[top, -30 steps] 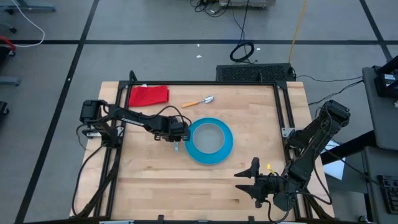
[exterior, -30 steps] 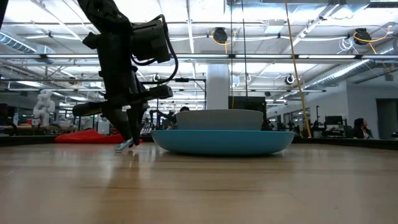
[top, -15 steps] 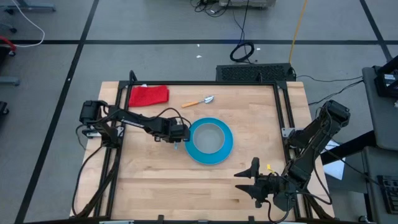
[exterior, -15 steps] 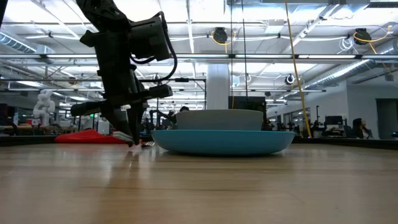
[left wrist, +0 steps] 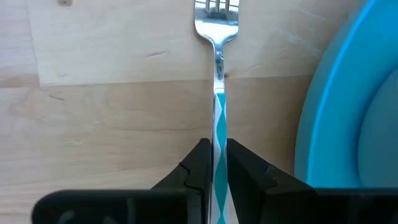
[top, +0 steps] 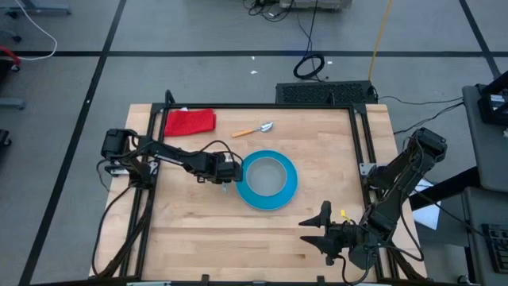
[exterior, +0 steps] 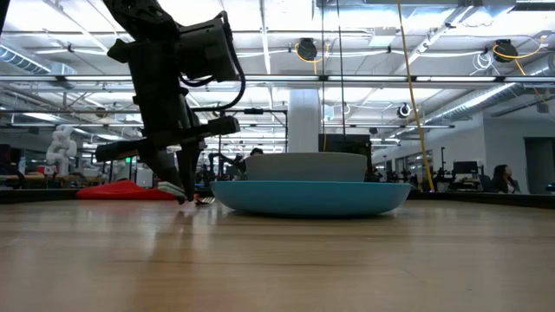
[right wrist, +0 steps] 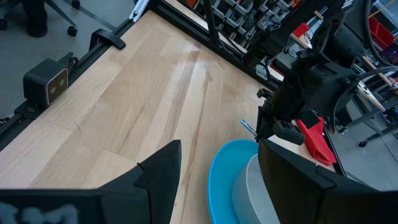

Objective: Set table place
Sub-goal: Put the blue fork to the left of the blue plate, then put the orange spoon into the gray bowl

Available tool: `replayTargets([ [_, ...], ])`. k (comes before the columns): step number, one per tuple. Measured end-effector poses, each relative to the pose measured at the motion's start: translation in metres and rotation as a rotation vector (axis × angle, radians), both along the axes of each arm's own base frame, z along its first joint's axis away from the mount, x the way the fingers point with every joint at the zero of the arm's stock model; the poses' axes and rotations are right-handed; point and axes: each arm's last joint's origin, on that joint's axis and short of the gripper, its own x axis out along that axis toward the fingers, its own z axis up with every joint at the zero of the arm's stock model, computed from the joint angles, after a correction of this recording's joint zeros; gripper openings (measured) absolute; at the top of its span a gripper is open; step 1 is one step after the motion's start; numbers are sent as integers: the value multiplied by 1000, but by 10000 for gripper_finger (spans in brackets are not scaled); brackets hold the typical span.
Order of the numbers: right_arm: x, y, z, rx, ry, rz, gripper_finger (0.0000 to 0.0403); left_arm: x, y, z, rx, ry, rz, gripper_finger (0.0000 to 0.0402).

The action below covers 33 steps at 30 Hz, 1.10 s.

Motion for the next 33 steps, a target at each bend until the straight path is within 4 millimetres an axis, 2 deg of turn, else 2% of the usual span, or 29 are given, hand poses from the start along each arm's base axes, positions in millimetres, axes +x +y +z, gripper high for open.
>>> replayTargets([
  [19,0,0,0,-3,1,1,203,0,0,0,12,-3,19,50],
  [28,0,0,0,-4,1,1,203,0,1,0,10,-5,29,84],
  [33,0,0,0,-4,1,1,203,0,1,0,11,-5,30,85],
])
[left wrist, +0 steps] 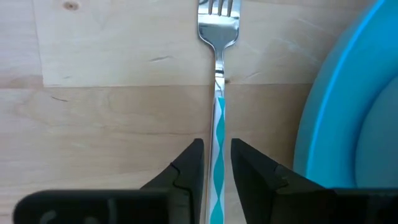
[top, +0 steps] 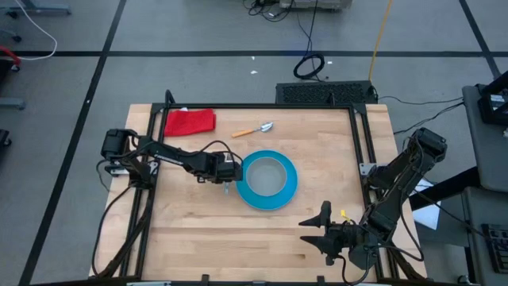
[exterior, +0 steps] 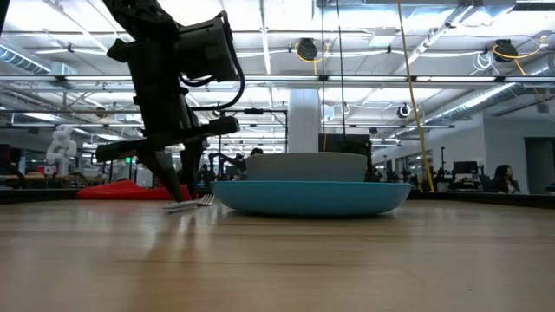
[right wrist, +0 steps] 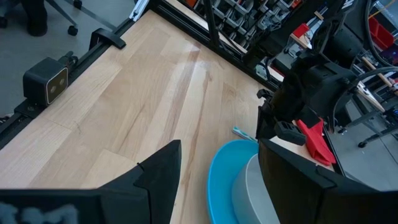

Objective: Set table place
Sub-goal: Put the orange spoon into the gray bowl

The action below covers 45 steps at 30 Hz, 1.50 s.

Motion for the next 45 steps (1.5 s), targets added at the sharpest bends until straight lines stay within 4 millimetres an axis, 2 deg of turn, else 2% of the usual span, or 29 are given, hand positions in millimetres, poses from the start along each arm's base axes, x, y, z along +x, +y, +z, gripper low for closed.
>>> replayTargets([
  [6,0,0,-1,-9,5,1,203,-2,1,6,43,-2,-26,86],
  [13,-1,-1,1,-10,2,3,203,-13,1,42,193,-97,-59,85],
  [19,-3,-8,13,16,-35,-20,203,-24,-2,72,351,-160,-160,85],
  [23,-7,-15,24,44,-67,-36,203,-27,-7,84,465,-176,-257,85],
  [32,-15,-27,43,71,-105,-27,203,-29,-15,99,688,-144,-461,85],
  [40,-22,-36,56,92,-138,-20,203,-25,-14,104,795,-120,-574,85],
  [45,-25,-42,62,79,-185,-92,203,-22,-9,106,838,-103,-648,86],
])
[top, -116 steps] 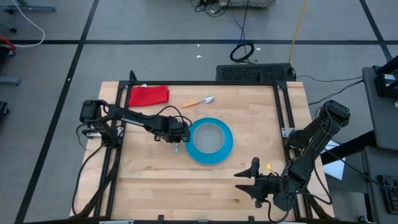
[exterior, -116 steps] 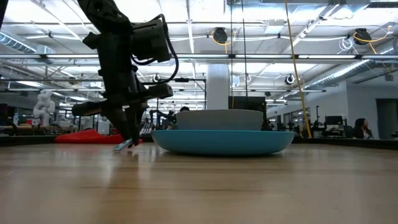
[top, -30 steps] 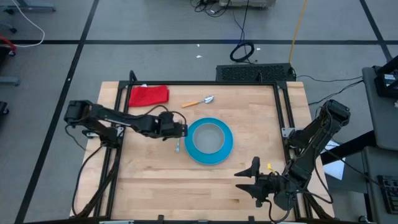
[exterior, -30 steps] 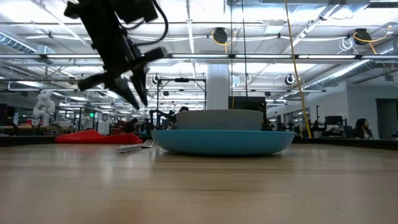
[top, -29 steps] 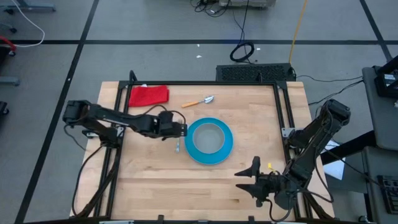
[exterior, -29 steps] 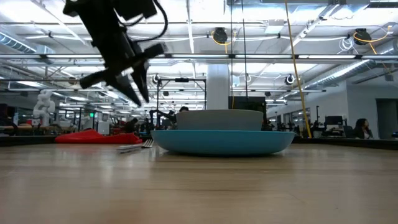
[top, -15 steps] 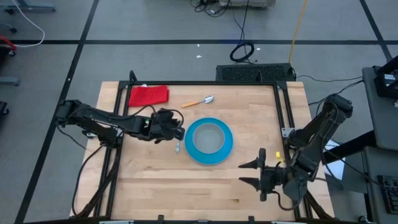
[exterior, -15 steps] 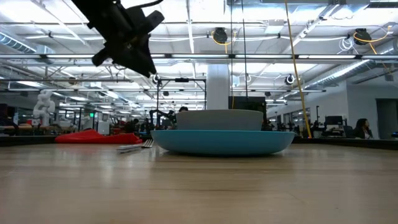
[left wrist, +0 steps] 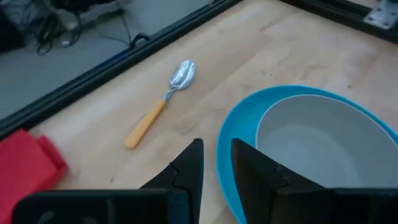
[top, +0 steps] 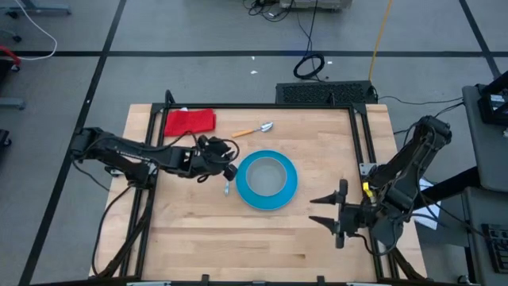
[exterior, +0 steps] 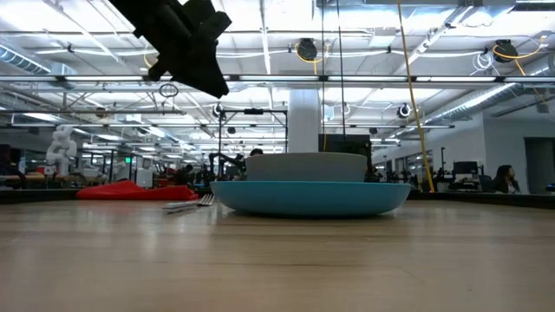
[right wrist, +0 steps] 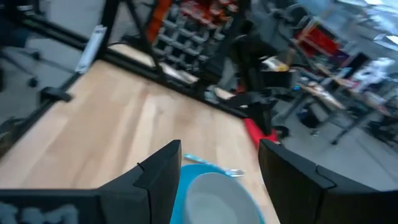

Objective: Set table place
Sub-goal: Put the orange spoon into the gray bowl

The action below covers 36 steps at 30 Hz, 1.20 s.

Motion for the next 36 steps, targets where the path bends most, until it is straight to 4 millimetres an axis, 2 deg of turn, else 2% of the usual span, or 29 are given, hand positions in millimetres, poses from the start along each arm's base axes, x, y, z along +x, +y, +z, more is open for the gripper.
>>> replayTargets([
  [3,-1,-3,2,-3,-20,-38,203,3,7,2,-1,18,-62,86],
  [8,0,-7,5,4,-28,-56,203,8,24,17,-6,31,-153,86],
  [13,2,-9,5,5,-28,-70,203,11,48,34,34,51,-219,86],
  [19,3,-10,5,6,-28,-74,203,10,82,42,67,99,-269,90],
  [23,3,-10,5,7,-29,-74,203,12,104,36,91,155,-302,128],
  [29,3,-11,5,-3,-36,-98,203,16,138,13,102,257,-329,196],
  [36,4,-12,4,-11,-32,-105,203,22,169,-18,65,317,-371,209],
])
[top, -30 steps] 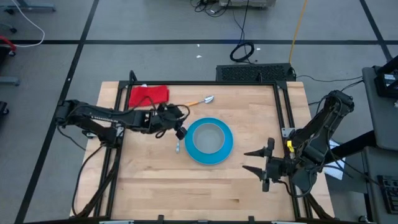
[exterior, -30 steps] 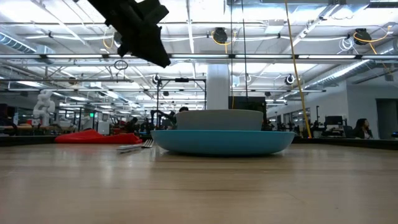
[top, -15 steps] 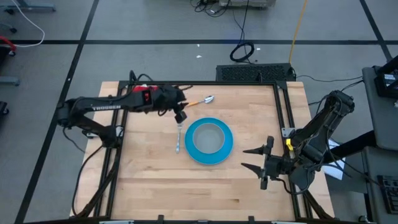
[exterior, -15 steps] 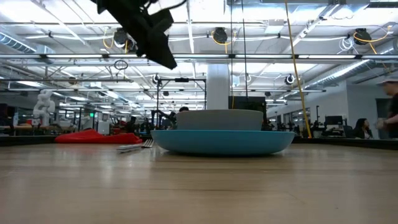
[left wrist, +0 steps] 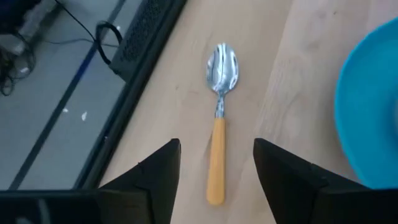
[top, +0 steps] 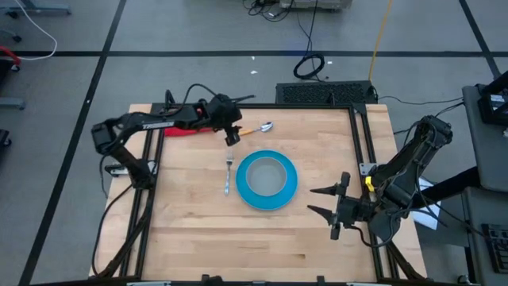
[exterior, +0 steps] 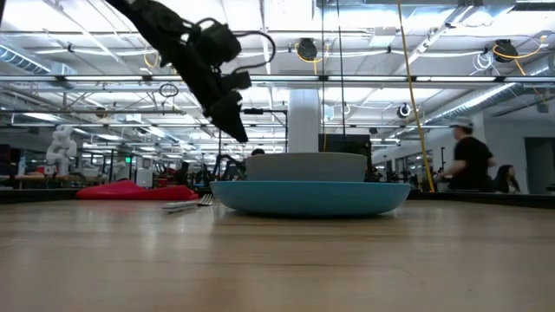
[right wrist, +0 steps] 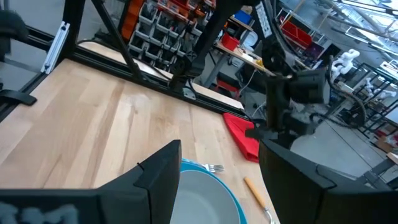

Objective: Set table place
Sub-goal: Put the orange spoon into the gray bowl

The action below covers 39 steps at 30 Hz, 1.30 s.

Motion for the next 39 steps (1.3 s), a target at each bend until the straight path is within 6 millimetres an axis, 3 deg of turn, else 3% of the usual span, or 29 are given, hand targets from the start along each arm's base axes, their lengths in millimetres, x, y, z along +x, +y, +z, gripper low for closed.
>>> replayTargets([
  [6,0,0,0,4,-1,0,203,12,12,-28,16,46,-66,209],
  [16,0,0,0,4,-1,0,203,15,30,-63,-31,120,-72,210],
  [30,0,0,0,5,0,1,203,58,54,-71,-144,314,-134,209],
  [39,0,0,-1,29,-2,-1,203,60,52,-79,-129,385,-117,199],
])
